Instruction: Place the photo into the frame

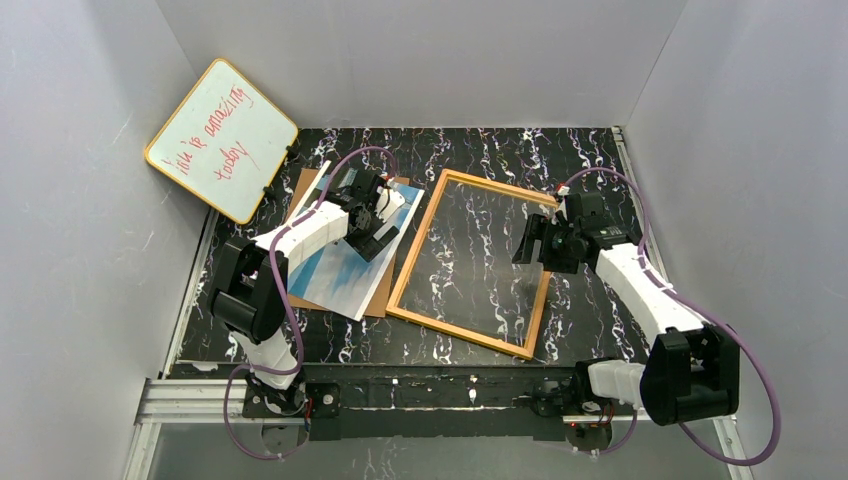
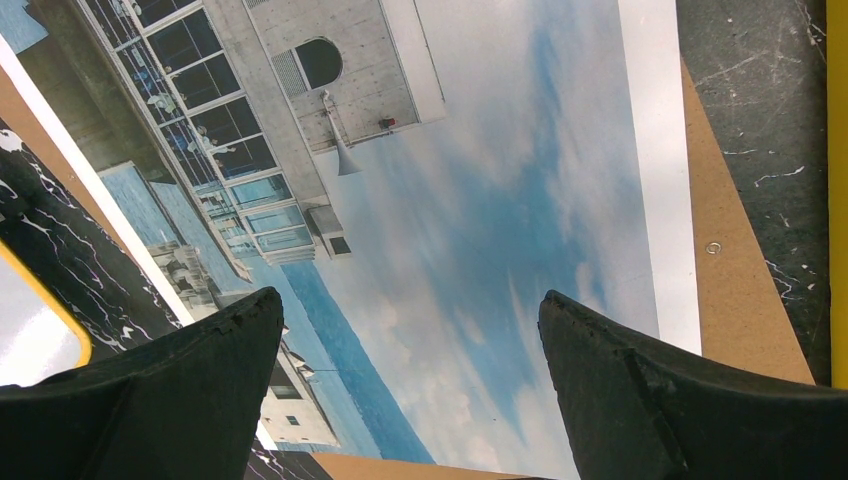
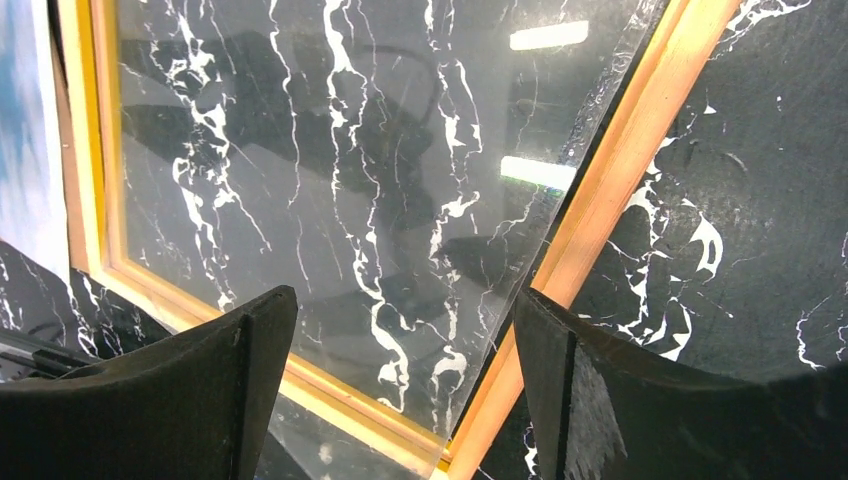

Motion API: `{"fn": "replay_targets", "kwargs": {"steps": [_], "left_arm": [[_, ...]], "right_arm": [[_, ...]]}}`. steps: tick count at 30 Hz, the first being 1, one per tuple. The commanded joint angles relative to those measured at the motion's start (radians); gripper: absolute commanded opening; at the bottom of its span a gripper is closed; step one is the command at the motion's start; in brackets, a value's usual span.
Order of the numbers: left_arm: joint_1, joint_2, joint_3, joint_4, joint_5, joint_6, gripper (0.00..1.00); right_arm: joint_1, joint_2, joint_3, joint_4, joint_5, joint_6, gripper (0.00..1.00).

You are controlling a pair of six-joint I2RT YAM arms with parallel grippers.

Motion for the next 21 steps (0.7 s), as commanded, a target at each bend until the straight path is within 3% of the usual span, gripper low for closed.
{"fn": "replay_targets", "kwargs": {"steps": [1, 21], "left_arm": [[-0.006, -0.035, 0.008, -0.029, 0.007, 0.005, 0.98], [-0.006, -0.032, 0.005, -0.028, 0.007, 0.008, 0.98]], "right_arm": [[-0.003, 0.020, 0.017, 0.018, 0.018, -0.013, 0.88], [-0.003, 0.143, 0.051, 0.026, 0.058, 0.000, 0.94]]}}
